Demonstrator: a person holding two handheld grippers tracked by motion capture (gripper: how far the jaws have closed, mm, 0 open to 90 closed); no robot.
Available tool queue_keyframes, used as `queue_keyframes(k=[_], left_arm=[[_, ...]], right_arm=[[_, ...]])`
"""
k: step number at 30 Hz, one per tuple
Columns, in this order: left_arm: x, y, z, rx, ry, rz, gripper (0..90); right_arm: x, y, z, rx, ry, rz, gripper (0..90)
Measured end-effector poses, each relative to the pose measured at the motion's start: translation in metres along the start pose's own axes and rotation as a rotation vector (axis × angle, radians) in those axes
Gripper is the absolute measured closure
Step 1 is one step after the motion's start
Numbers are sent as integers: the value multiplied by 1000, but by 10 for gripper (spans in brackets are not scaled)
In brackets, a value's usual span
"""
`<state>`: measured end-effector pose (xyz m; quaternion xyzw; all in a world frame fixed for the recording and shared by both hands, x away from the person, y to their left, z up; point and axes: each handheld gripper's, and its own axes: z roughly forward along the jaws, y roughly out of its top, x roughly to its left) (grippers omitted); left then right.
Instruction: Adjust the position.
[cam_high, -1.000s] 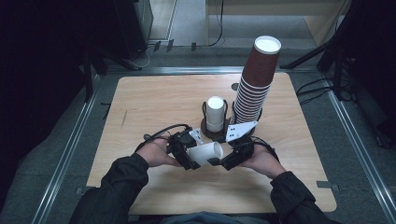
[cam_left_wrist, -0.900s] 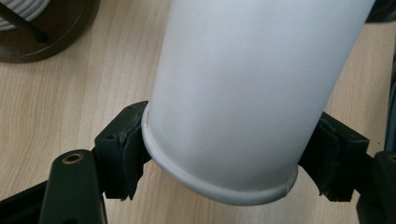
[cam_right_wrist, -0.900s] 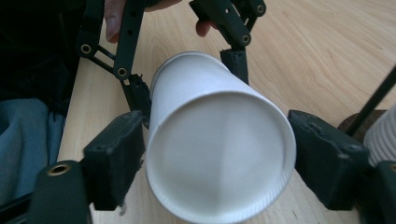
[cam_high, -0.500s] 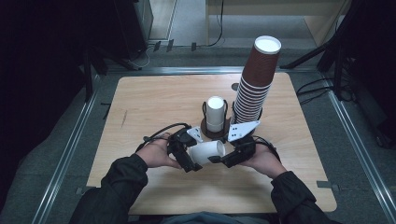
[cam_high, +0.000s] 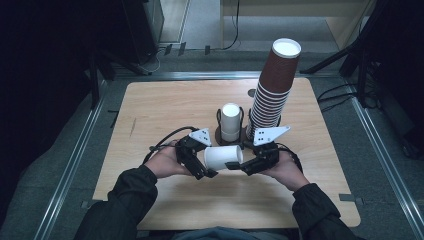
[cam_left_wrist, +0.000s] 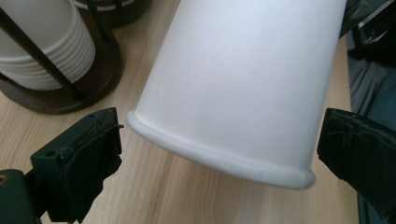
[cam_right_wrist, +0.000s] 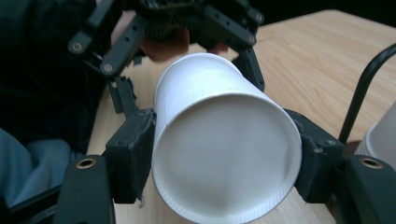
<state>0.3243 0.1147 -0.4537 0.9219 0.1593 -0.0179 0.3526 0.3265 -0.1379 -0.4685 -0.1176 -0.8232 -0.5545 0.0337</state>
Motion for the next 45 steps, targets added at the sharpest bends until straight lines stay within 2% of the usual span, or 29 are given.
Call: queue_keyframes(k=[2,4,8,10,16,25,28,29,35,36,38,40,43,45], left_arm=[[1,0,0,-36,-27,-23,6],[0,0,2,-45,-33,-16,6],[0,1,2,-76,-50,-30,7],[0,1,1,-92,-50,-31,69],[2,0,-3,-127,-70,-39,155],[4,0,-3,-134,-88,-35,211],[4,1,-5,-132,-82,-35,211],[5,0,-7,-137,-77,-40,211],[9,-2,-16,-119,-68,-45,211],[10,-3,-17,-109,-68,-45,211],[11,-3,-18,-66,-46,-49,211],[11,-2,-18,-37,-25,-47,210],[11,-1,-19,9,-5,-33,210],[10,-1,-17,55,26,-23,210]], right_arm=[[0,1,-2,-37,15,19,318],[0,2,-2,-68,30,33,318],[0,2,0,-88,48,47,317],[-1,1,1,-95,55,63,317],[-1,1,3,-99,63,66,319],[-1,2,0,-103,62,62,332],[-1,2,0,-95,56,62,302],[0,3,0,-88,49,64,245],[0,3,-1,-28,12,44,217],[0,2,-1,-1,0,34,216],[1,-1,3,63,-24,7,216],[1,-2,5,98,-35,4,217],[1,-4,8,127,-55,-10,219],[1,-5,9,147,-63,-21,219]])
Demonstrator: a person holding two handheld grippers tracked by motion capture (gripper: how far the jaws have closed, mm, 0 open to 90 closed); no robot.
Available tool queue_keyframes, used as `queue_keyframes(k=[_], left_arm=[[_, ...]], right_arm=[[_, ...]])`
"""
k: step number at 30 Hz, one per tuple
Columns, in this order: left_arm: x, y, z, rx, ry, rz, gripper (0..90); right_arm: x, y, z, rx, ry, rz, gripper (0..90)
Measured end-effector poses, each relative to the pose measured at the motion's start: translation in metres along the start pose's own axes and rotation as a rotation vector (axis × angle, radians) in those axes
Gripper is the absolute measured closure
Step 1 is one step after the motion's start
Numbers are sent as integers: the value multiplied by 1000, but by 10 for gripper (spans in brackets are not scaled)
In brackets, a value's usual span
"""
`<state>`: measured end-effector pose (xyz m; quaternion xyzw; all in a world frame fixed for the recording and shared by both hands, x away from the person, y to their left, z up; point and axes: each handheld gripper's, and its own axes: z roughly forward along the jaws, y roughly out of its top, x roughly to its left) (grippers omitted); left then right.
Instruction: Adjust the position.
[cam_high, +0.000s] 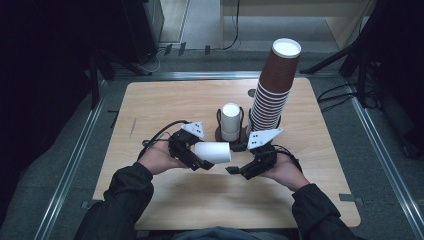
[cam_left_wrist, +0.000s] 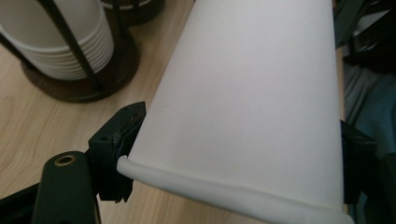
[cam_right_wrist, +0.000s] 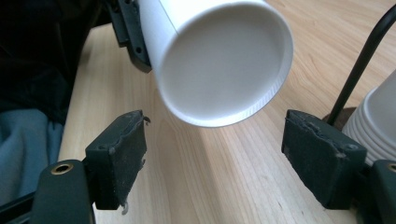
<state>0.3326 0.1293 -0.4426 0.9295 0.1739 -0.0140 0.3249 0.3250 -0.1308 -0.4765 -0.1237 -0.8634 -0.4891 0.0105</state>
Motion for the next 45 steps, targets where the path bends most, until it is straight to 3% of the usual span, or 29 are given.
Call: queue_keyframes(k=[2,7,10,15,23,33,36,38,41,45], left_arm=[[-1,0,3,44,19,16,209],[-2,1,10,96,31,18,207],[-4,2,16,163,72,39,206],[-5,3,23,190,57,52,206],[-8,3,29,200,32,52,206],[-13,7,31,186,-35,66,206],[-14,7,32,188,-41,67,205],[-14,7,32,189,-46,69,205],[-13,7,32,184,-50,66,206],[-13,6,29,164,-44,79,184]], right_arm=[[0,-1,1,13,-5,-2,219],[1,-1,3,32,-16,-13,219],[1,-2,5,46,-22,-20,219],[3,-2,9,62,-20,-31,219],[6,-2,15,89,-11,-46,219],[10,-1,22,117,16,-87,230],[11,0,24,114,13,-113,246],[13,0,24,122,22,-105,260],[15,2,25,116,22,-147,328],[16,3,24,116,28,-139,328]])
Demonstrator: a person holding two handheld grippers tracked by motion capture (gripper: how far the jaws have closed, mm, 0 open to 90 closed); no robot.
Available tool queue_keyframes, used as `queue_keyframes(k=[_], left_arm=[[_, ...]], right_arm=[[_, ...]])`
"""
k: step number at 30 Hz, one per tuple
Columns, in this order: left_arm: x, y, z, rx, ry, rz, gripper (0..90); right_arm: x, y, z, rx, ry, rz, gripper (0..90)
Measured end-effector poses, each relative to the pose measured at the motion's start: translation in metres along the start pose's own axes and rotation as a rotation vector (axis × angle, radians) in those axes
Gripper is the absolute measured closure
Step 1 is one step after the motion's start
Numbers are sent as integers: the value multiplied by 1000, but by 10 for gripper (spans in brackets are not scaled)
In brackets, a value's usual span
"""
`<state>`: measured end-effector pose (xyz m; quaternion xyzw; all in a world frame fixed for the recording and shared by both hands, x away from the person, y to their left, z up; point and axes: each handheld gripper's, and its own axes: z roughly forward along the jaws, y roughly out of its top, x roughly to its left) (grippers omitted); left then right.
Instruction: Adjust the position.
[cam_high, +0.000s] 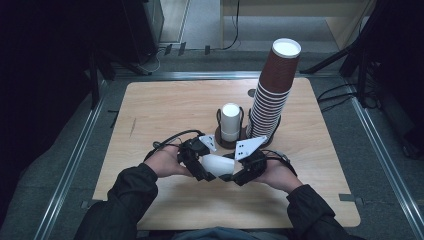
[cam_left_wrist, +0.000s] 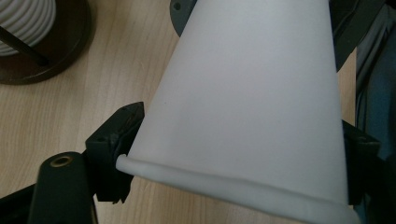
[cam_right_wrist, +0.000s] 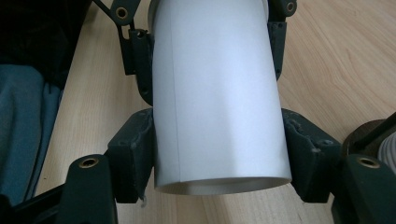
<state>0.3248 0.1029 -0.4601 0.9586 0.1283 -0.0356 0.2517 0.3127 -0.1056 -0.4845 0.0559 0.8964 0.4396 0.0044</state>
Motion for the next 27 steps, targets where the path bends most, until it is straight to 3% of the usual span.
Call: queue_keyframes(k=[6,12,18,21,27], left_arm=[[3,-2,-7,-63,24,-35,36],[8,-8,-21,-174,1,-72,34],[8,-10,-25,-250,-9,-83,34],[7,-10,-27,-278,-22,-86,35],[6,-9,-31,-333,-51,-84,69]], right_arm=[[-2,-1,-4,-18,-16,3,325],[-8,-4,-14,-89,-27,41,322],[-12,-6,-23,-190,-2,77,319],[-13,-7,-25,-213,2,90,318],[-12,-7,-24,-208,16,85,318]])
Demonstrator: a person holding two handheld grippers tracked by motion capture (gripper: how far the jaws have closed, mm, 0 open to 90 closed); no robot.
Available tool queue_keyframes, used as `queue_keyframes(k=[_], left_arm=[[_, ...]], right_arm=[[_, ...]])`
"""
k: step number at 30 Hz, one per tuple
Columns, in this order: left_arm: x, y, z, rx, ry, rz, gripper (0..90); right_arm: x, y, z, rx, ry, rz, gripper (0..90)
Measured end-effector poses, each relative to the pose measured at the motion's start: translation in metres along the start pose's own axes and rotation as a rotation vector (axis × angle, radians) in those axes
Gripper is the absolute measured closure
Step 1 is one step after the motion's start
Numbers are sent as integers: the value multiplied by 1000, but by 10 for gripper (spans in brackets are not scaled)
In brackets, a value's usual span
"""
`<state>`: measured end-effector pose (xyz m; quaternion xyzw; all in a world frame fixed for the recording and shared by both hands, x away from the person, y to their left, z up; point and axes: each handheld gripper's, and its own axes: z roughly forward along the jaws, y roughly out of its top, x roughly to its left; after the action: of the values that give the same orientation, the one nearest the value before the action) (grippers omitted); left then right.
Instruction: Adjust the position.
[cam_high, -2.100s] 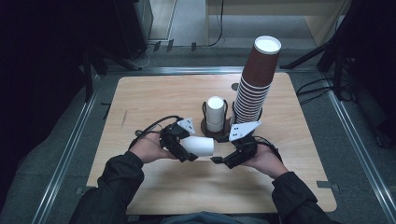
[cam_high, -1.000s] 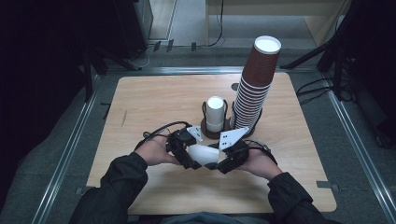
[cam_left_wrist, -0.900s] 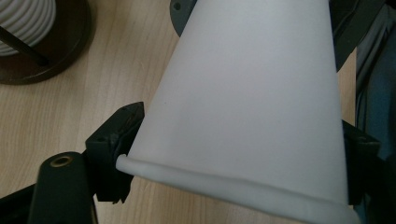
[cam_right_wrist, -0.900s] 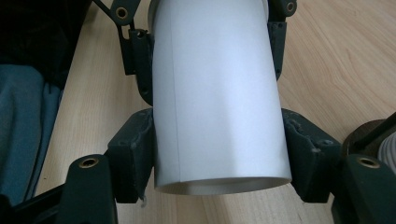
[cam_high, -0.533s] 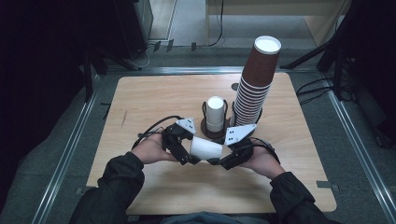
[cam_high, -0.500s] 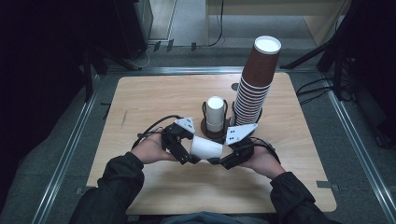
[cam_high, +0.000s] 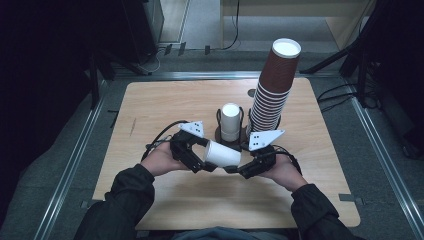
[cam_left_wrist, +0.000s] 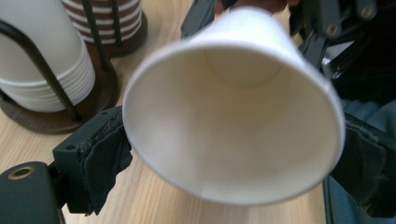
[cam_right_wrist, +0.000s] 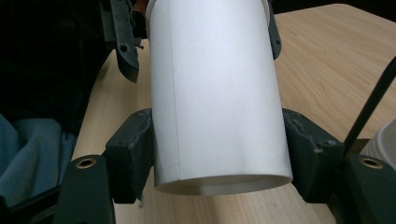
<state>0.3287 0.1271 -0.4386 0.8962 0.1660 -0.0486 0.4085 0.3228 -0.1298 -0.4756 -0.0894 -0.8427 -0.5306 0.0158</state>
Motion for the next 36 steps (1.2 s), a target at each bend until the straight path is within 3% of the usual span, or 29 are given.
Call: queue_keyframes(k=[11,14,17,25,26,32,36], left_arm=[[2,-1,-3,-12,-18,-4,197],[4,-1,-7,-46,-52,-23,232],[4,-1,-8,-50,-48,-25,245],[6,-1,-17,-56,-27,-28,258],[7,0,-19,-55,-21,-30,258],[9,1,-23,-10,11,-31,259],[6,4,-19,77,62,7,258]], right_arm=[[1,0,3,6,19,1,322],[1,-1,2,12,14,7,305],[2,0,4,12,8,15,256],[0,-1,4,47,-14,25,238],[-1,-1,4,44,-22,8,238],[-2,-5,6,107,-55,-1,231],[-1,-6,9,141,-66,-8,228]])
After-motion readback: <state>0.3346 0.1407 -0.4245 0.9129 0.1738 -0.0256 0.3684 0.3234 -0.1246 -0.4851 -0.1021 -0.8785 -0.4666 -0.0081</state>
